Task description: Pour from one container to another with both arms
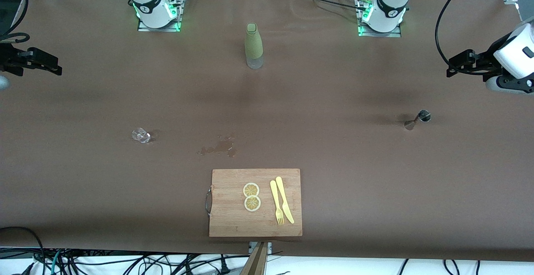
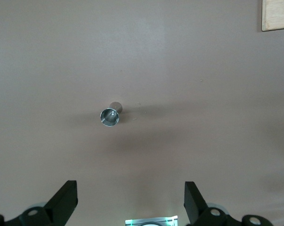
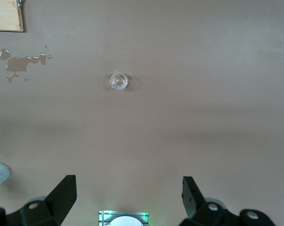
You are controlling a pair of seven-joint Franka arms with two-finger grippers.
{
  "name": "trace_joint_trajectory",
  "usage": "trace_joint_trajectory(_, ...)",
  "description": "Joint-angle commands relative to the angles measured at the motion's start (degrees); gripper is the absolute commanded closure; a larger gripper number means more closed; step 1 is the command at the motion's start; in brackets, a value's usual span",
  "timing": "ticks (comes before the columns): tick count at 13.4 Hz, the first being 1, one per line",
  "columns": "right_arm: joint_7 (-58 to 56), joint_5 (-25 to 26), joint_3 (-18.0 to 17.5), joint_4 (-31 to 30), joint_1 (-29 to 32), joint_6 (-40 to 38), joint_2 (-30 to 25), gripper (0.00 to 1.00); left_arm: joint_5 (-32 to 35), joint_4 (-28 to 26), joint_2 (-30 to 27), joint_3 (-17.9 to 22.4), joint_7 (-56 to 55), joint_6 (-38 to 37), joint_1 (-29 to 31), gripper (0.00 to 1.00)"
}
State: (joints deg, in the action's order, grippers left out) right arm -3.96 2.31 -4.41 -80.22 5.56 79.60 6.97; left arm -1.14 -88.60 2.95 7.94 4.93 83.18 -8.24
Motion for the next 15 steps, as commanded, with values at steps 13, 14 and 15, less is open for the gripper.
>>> trace_joint_trajectory(13,0.09,0.33,7.31,-0.29,-6.35,-3.40,-1.08,0.00,2.20,2.47,2.94,-0.38,-0.63,-0.39,0.07,0.00)
trace_joint_trajectory(14,0.09,0.33,7.31,-0.29,-6.35,-3.40,-1.08,0.00,2.20,2.47,2.94,-0.46,-0.54,-0.39,0.07,0.00)
trace_joint_trajectory(15,0.09,0.24,7.31,-0.29,-6.35,-3.40,-0.99,0.00,2.20,2.12,2.42,-0.47,-0.54,-0.48,0.15,0.00)
